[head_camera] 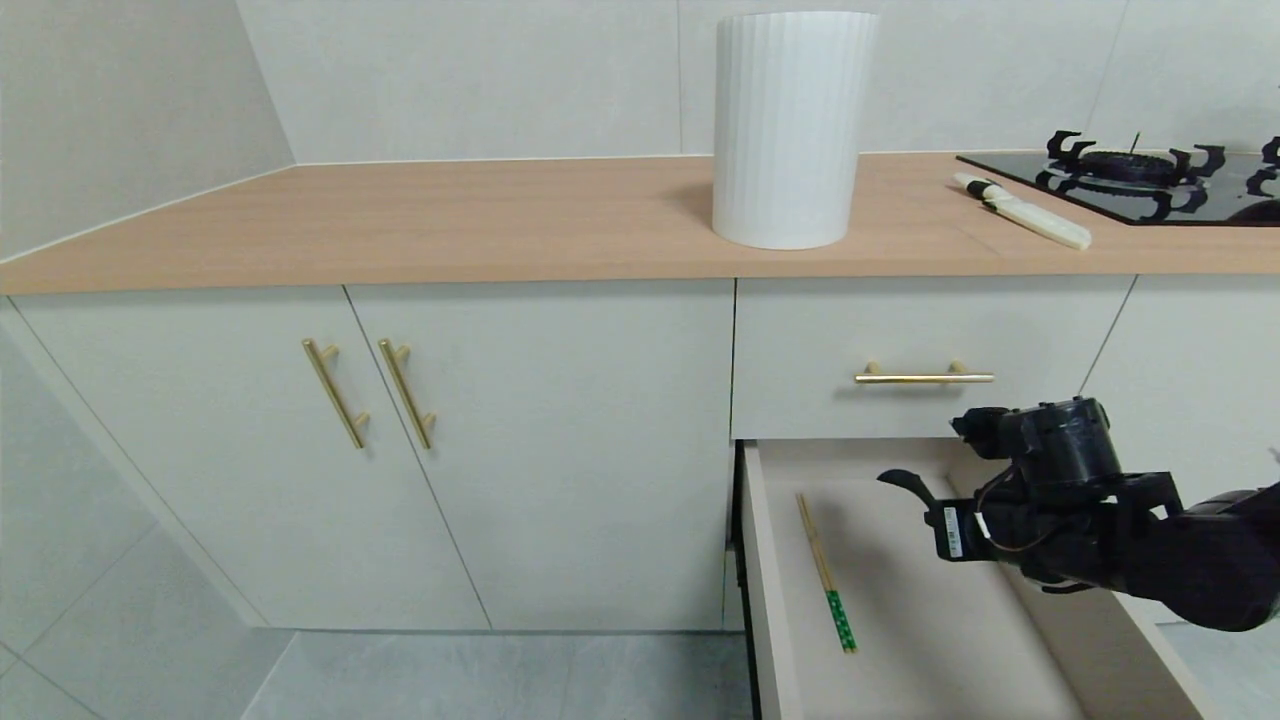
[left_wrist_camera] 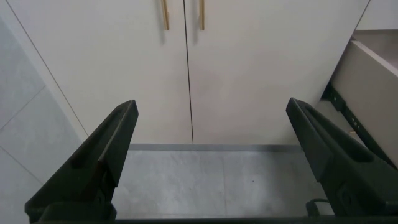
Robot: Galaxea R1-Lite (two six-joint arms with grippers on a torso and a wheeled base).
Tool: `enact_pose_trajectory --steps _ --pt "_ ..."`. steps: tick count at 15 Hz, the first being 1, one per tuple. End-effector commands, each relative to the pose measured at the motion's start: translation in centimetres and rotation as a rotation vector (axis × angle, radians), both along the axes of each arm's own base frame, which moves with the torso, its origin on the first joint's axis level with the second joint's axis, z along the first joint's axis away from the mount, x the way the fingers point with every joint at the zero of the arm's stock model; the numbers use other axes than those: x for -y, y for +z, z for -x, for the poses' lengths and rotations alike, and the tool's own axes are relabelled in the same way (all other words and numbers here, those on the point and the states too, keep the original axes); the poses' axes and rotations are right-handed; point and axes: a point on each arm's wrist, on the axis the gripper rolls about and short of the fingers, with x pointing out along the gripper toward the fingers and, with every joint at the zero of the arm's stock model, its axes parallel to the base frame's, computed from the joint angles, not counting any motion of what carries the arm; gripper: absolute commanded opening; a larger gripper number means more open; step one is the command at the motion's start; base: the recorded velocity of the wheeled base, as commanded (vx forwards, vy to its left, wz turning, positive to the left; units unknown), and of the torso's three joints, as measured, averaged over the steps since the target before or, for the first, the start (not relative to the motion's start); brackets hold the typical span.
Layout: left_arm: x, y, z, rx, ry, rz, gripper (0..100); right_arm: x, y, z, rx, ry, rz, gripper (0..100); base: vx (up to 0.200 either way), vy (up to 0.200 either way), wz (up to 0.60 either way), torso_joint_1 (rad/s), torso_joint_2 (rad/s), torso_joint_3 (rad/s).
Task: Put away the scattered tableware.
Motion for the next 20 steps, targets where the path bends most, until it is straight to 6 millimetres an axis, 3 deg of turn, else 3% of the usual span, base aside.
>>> enact_pose_trajectory --steps 1,8,14,20 --pt "0.0 0.0 0.0 0.0 0.001 0.001 100 -0.3 -4.7 -1.4 -0.102 -0.013 0.042 0 0.0 0.0 0.0 0.0 0.0 0.0" --pt "0.0 0.0 0.0 0.0 0.001 0.0 100 -0.6 -10.0 -2.9 -0.115 -0.043 0.075 0 0.0 0.0 0.0 0.0 0.0 0.0" --pt "0.0 0.0 0.0 0.0 0.001 0.0 100 -0.7 -12.2 -3.7 -0.07 -0.081 0.096 0 0.0 0.0 0.0 0.0 0.0 0.0" --pt "0.0 0.0 0.0 0.0 0.001 0.001 100 -0.4 -12.4 -4.0 -0.058 -0.1 0.096 0 0.0 0.0 0.0 0.0 0.0 0.0"
